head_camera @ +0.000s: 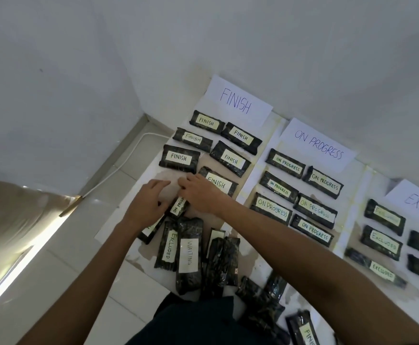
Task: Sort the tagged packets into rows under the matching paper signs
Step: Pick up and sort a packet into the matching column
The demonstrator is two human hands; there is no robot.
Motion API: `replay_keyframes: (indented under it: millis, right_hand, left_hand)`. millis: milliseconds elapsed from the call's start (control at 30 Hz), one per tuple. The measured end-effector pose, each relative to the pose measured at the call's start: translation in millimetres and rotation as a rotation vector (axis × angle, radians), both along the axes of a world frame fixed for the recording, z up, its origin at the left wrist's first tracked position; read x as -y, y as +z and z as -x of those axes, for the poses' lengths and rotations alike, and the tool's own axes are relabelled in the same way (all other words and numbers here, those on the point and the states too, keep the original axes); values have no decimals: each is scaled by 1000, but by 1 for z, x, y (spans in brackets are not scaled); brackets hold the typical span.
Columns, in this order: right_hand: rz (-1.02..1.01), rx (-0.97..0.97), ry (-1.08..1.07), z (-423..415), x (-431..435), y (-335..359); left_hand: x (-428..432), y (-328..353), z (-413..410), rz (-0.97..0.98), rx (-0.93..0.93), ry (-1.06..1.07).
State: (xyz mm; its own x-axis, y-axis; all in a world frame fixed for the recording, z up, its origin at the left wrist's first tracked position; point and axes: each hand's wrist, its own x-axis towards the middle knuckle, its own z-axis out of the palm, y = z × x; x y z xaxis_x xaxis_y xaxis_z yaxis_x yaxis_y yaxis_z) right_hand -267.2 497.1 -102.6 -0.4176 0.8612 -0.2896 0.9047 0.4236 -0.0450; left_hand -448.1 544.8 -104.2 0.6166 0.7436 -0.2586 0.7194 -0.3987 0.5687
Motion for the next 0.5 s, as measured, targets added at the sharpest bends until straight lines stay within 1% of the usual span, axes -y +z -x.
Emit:
replay_keyframes:
  millis: [133,267,367,500]
  right_hand:
    - [72,26,54,7,1,4]
    - [42,44,9,14,6,5]
    - [43,15,-64,11,13,4]
    - [-18,-125,-243,-6,27,16]
  left_hand:
    - [13,1,4,48,-17,14]
    - [20,8,5,40,-27,19]
    - [25,18,3,-2,11,19]
    - [34,34,-2,-81,65,25]
